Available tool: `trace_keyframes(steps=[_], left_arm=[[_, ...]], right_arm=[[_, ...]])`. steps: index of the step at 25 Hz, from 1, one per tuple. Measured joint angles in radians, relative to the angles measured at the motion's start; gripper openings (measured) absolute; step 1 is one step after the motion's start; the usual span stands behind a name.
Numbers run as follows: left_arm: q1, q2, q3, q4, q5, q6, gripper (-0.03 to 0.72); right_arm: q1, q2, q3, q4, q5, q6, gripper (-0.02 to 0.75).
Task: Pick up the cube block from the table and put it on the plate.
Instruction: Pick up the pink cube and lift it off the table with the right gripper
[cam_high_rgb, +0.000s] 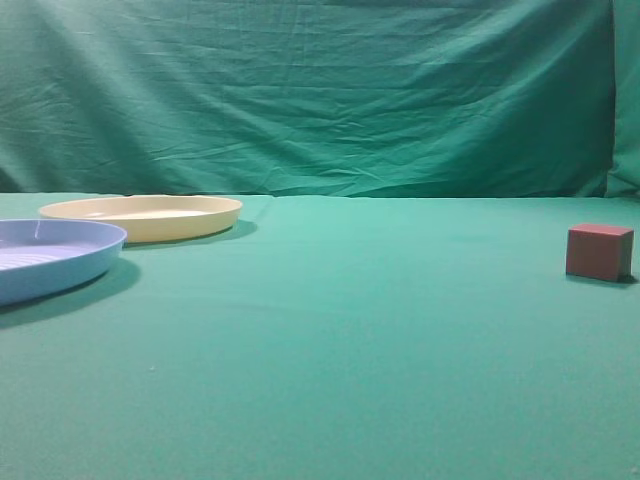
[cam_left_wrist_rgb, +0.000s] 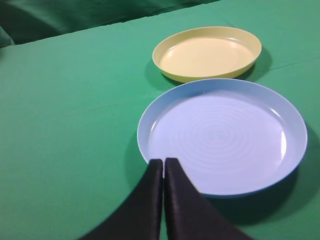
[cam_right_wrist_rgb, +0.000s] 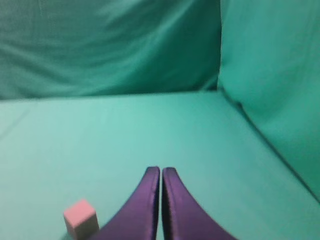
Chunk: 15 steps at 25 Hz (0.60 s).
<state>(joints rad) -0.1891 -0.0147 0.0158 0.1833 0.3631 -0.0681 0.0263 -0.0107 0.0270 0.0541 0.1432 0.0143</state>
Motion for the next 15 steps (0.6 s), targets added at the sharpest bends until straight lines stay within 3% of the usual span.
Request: trace_keyframes(steps=[3, 6, 10, 15], left_arm=[[0.000, 0.000, 0.000, 0.000, 0.000, 0.000, 0.000], [0.000, 0.000, 0.000, 0.000, 0.000, 0.000, 0.000], [0.000, 0.000, 0.000, 0.000, 0.000, 0.000, 0.000], [0.000, 0.000, 0.000, 0.000, 0.000, 0.000, 0.000]], right_arm=[[0.000, 0.000, 0.000, 0.020, -0.095, 0.022, 0.000], [0.000, 0.034, -0.022, 0.026, -0.066, 0.056, 0.000], [0.000, 0.221, -0.171, 0.027, 0.060, 0.057, 0.000], [0.000, 0.543, -0.397, 0.063, 0.341, 0.057, 0.000]])
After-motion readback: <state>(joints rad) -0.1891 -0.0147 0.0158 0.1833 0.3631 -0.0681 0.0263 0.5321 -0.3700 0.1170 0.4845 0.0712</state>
